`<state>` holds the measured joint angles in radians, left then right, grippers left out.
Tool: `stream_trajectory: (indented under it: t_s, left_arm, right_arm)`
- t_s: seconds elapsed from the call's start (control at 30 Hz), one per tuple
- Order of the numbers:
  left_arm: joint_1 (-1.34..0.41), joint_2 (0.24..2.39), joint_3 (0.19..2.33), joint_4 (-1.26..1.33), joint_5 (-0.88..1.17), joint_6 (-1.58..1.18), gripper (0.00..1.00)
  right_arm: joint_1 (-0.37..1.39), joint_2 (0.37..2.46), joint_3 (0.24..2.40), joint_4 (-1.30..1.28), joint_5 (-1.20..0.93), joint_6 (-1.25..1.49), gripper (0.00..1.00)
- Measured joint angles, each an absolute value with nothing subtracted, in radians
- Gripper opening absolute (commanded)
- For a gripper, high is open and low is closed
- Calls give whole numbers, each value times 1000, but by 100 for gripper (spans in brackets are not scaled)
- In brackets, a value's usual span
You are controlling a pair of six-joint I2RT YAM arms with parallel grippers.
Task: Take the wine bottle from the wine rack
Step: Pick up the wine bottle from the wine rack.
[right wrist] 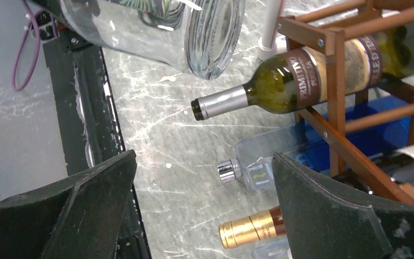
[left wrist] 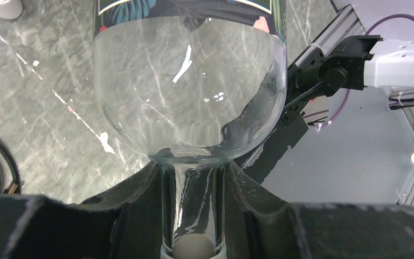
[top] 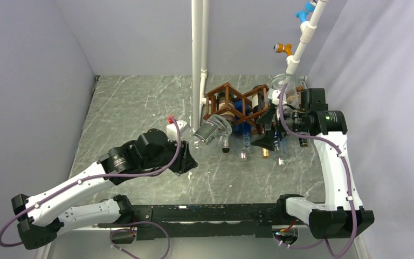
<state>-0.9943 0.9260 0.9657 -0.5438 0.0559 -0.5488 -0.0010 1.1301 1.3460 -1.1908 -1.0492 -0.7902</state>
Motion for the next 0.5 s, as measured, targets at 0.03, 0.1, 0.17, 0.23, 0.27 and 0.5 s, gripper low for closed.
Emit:
stream_trajectory:
  t_s: [0.03,0.1,0.17,0.23,0.27,0.5]
  left_arm:
    - [-994,915,971,-570,56,-544,0]
    - [-994,898,987,-617,56,-539,0]
    - [-994,887,1006,-661,56,-535,0]
    - [-994,883,1030,-701,56,-533,0]
    - [-994,881,1042,-720,56,-531,0]
    - [-994,904,1150,-890,59,-516,0]
  right_arm:
    - [12,1134,1351,-1201,-1047,-814,100]
    - [41,1140,1357,-1219,-1045,-855,100]
    - [72,1144,1359,-1230,-1039,-887,100]
    - [105,1148,1359,-1234,-1027,-915,100]
    - [118,1150,1359,-1234,-1025,-925,100]
    - [220,1185,1367,-1269,-1046,-1058,100]
